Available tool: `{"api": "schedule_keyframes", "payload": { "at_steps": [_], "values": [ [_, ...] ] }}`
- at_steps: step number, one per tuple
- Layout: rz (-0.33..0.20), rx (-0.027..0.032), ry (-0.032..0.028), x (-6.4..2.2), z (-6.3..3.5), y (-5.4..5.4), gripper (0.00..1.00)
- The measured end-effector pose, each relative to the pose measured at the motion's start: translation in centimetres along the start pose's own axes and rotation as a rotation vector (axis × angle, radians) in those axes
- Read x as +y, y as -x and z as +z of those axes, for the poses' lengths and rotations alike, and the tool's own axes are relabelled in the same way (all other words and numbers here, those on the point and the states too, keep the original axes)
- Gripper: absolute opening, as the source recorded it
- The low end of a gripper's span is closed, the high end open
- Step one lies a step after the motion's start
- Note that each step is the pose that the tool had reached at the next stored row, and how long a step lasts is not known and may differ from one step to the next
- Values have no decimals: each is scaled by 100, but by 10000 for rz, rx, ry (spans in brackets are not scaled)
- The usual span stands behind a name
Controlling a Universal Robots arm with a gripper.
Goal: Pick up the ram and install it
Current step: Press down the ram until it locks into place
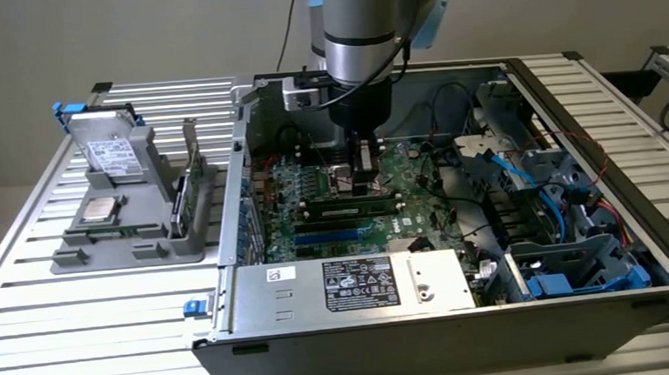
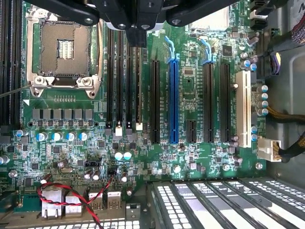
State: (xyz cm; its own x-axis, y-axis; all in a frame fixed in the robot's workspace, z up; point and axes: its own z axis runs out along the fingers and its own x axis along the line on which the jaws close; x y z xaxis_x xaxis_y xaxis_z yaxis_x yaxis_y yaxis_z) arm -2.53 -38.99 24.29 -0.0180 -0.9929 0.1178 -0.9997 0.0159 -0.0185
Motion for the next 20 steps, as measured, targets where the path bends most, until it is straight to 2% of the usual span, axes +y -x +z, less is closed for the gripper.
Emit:
{"api": "schedule_keyframes", "payload": {
  "at_steps": [10,20],
  "values": [
    [60,2,14,-2,0,-1,11],
    [1376,26,169,-2,1,0,11]
  ]
}}
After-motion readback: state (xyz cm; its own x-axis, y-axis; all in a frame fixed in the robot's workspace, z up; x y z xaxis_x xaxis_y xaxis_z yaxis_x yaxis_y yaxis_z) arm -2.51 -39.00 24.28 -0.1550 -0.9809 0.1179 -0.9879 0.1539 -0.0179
